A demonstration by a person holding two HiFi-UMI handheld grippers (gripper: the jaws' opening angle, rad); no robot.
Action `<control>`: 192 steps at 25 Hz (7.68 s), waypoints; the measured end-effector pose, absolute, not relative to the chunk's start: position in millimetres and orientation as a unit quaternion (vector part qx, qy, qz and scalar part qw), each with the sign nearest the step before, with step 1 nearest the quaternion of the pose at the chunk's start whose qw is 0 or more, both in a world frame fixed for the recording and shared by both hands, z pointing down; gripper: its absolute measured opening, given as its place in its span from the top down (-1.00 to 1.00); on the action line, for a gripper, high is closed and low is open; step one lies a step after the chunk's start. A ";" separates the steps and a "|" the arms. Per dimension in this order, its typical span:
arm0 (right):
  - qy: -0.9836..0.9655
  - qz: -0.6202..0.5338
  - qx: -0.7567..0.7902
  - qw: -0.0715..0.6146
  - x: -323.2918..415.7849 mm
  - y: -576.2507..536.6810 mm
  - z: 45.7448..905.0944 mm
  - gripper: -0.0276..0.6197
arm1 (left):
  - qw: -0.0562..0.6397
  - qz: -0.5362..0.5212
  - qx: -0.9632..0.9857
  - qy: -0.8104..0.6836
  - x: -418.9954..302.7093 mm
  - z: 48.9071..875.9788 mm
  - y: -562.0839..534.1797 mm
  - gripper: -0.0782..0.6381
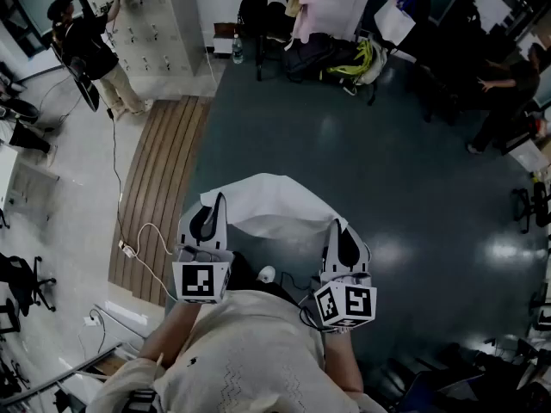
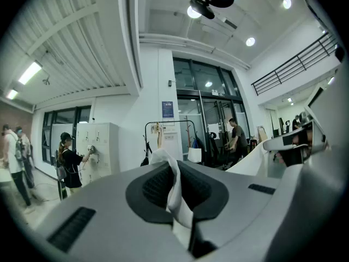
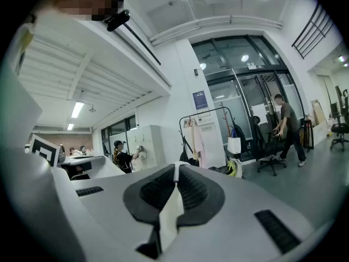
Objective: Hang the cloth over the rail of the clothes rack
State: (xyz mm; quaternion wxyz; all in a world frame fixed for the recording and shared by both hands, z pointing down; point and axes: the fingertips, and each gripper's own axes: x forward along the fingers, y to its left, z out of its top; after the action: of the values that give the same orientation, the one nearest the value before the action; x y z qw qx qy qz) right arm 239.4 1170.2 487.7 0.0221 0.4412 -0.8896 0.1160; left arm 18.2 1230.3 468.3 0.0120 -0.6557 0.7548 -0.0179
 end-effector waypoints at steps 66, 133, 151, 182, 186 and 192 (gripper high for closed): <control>-0.868 0.152 0.467 0.070 168.2 453.0 530.7 0.84 | -0.033 -0.086 -0.669 0.737 -71.6 519.3 517.0 0.72; -0.903 0.042 0.424 0.058 134.5 -261.2 420.2 0.84 | 0.113 -0.096 -0.625 0.767 -141.2 429.1 -162.3 0.72; -0.879 -0.076 0.468 -0.046 92.0 -286.8 269.8 0.84 | 0.305 -0.107 -0.650 0.687 -190.4 274.4 -209.2 0.72; -0.817 -0.301 0.458 -0.180 101.9 -371.9 -56.4 0.84 | 0.521 0.001 -0.500 0.692 -172.8 -25.8 -273.6 0.72; -0.815 -0.309 0.455 -0.184 99.2 -383.0 -63.0 0.84 | 0.534 -0.003 -0.482 0.694 -174.7 -38.4 -279.6 0.72; -0.810 -0.324 0.453 -0.183 85.6 -409.3 -82.5 0.84 | 0.520 -0.022 -0.470 0.713 -192.2 -61.7 -307.0 0.72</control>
State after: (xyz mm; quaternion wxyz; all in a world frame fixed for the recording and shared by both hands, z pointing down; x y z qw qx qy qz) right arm 85.6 -409.3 -82.5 -0.1826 0.4533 -0.8100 -0.3242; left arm -192.2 -307.0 -61.7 0.5198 -0.4698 0.7132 -0.0218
